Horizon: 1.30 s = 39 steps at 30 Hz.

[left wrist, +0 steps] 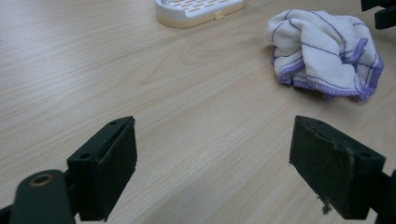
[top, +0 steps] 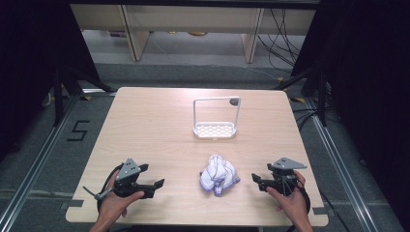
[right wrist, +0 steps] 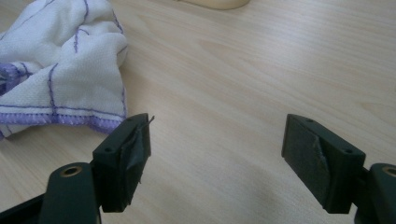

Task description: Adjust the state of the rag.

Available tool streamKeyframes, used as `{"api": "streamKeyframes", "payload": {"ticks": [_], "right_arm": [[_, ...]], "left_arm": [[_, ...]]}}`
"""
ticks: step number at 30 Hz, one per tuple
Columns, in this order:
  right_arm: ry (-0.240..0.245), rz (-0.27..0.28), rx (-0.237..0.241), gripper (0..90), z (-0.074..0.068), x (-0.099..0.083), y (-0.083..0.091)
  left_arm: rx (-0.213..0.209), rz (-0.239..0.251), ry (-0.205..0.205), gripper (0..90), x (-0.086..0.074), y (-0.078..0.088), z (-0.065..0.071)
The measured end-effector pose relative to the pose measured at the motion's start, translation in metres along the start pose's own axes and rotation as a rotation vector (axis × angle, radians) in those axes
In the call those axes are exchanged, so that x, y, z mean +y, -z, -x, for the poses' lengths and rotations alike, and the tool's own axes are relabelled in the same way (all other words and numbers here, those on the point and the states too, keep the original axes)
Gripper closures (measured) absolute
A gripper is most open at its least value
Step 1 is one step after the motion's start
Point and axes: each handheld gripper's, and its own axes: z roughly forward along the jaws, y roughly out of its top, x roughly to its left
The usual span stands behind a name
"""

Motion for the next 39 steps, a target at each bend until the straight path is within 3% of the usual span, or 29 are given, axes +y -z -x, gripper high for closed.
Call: {"api": "streamKeyframes", "payload": {"ticks": [1, 12, 14, 15, 16, 21, 22, 25, 26, 27, 28, 29, 30, 32, 33, 35, 36, 39], "right_arm": [[0.038, 0.012, -0.009, 24.7, 0.003, 0.0, 0.0], [0.05, 0.017, -0.004, 26.2, -0.002, 0.004, 0.002], [0.023, 0.022, 0.019, 26.3, -0.006, 0.005, 0.003], [0.038, 0.03, 0.016, 26.3, -0.006, 0.005, 0.003], [0.04, 0.021, 0.048, 26.3, -0.006, 0.006, 0.003], [0.065, 0.043, 0.044, 30.6, -0.016, 0.013, 0.008], [0.059, 0.064, 0.076, 34.5, -0.027, 0.016, 0.012], [0.088, 0.07, 0.093, 36.6, -0.035, 0.019, 0.012], [0.139, 0.067, 0.113, 39.4, -0.045, 0.023, 0.011], [0.139, 0.067, 0.113, 39.4, -0.045, 0.023, 0.011], [0.157, 0.068, 0.13, 44.0, -0.056, 0.026, 0.011], [0.193, 0.074, 0.137, 45.6, -0.058, 0.028, 0.01], [0.191, 0.066, 0.154, 47.9, -0.064, 0.03, 0.011], [0.233, 0.077, 0.157, 50.6, -0.072, 0.034, 0.009], [0.255, 0.073, 0.161, 52.1, -0.076, 0.036, 0.008], [0.258, 0.062, 0.169, 53.2, -0.081, 0.037, 0.006], [0.289, 0.036, 0.175, 54.5, -0.089, 0.039, 0.0], [0.327, 0.017, 0.175, 55.4, -0.096, 0.041, -0.01]], "left_arm": [[0.005, -0.005, 0.0, 14.7, 0.0, 0.0, 0.0], [-0.014, -0.028, -0.051, 14.8, -0.002, -0.001, 0.008], [-0.02, -0.039, -0.067, 14.8, -0.002, -0.002, 0.011], [-0.014, -0.045, -0.081, 14.8, -0.002, -0.002, 0.011], [-0.023, -0.029, -0.065, 14.8, -0.003, -0.003, 0.013], [-0.026, -0.039, -0.077, 14.8, -0.004, -0.004, 0.015], [-0.023, -0.049, -0.089, 14.8, -0.004, -0.004, 0.015], [-0.016, -0.055, -0.096, 14.8, -0.004, -0.004, 0.016], [-0.019, -0.054, -0.095, 14.8, -0.004, -0.005, 0.016], [-0.019, -0.054, -0.095, 14.8, -0.004, -0.005, 0.016], [-0.021, -0.05, -0.096, 14.8, -0.004, -0.005, 0.016], [-0.02, -0.051, -0.099, 14.8, -0.004, -0.005, 0.016], [-0.014, -0.053, -0.101, 14.8, -0.004, -0.005, 0.017], [-0.014, -0.052, -0.1, 14.8, -0.004, -0.005, 0.017], [-0.019, -0.062, -0.112, 14.8, -0.004, -0.005, 0.016], [-0.018, -0.043, -0.091, 14.8, -0.004, -0.006, 0.018], [-0.021, -0.054, -0.109, 14.8, -0.004, -0.006, 0.017], [-0.018, -0.054, -0.11, 14.8, -0.005, -0.007, 0.017]]}}
